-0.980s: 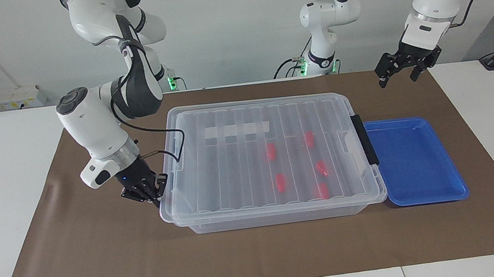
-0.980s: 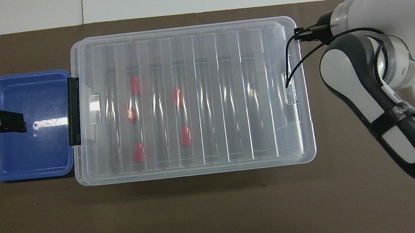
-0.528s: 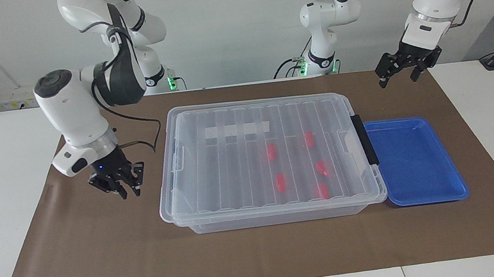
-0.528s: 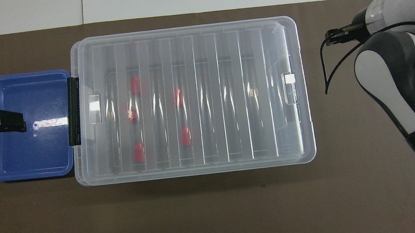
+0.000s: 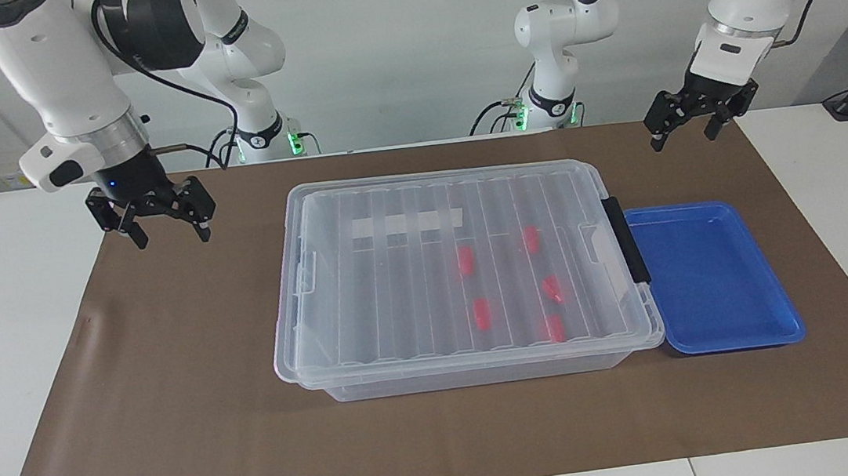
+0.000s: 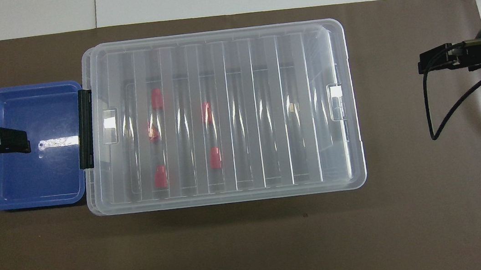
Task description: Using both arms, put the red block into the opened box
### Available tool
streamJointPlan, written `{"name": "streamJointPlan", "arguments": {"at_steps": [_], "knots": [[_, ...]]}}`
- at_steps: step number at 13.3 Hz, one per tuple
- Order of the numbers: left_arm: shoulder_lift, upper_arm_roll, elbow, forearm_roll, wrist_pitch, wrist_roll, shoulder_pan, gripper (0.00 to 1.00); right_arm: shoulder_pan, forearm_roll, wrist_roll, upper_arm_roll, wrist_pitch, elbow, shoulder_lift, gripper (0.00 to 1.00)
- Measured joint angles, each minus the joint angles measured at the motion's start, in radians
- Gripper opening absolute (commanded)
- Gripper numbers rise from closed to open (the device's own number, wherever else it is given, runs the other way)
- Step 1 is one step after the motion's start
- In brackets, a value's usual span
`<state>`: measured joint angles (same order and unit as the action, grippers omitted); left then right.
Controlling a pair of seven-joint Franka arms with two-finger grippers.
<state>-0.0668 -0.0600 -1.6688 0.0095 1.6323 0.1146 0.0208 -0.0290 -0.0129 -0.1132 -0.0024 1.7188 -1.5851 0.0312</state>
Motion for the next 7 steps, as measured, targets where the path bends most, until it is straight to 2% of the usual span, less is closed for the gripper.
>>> {"name": "streamJointPlan", "arguments": {"at_steps": [3, 7], "knots": [[0.0, 0.0, 0.0, 0.0, 0.0, 0.0, 0.0, 1.0, 0.0, 0.001, -0.04, -0.005, -0.151, 0.028, -0.053, 1.0], [0.0, 0.0, 0.0, 0.0, 0.001, 0.0, 0.0, 1.0, 0.015, 0.001, -0.06, -0.013, -0.199, -0.004, -0.088, 1.0]]}}
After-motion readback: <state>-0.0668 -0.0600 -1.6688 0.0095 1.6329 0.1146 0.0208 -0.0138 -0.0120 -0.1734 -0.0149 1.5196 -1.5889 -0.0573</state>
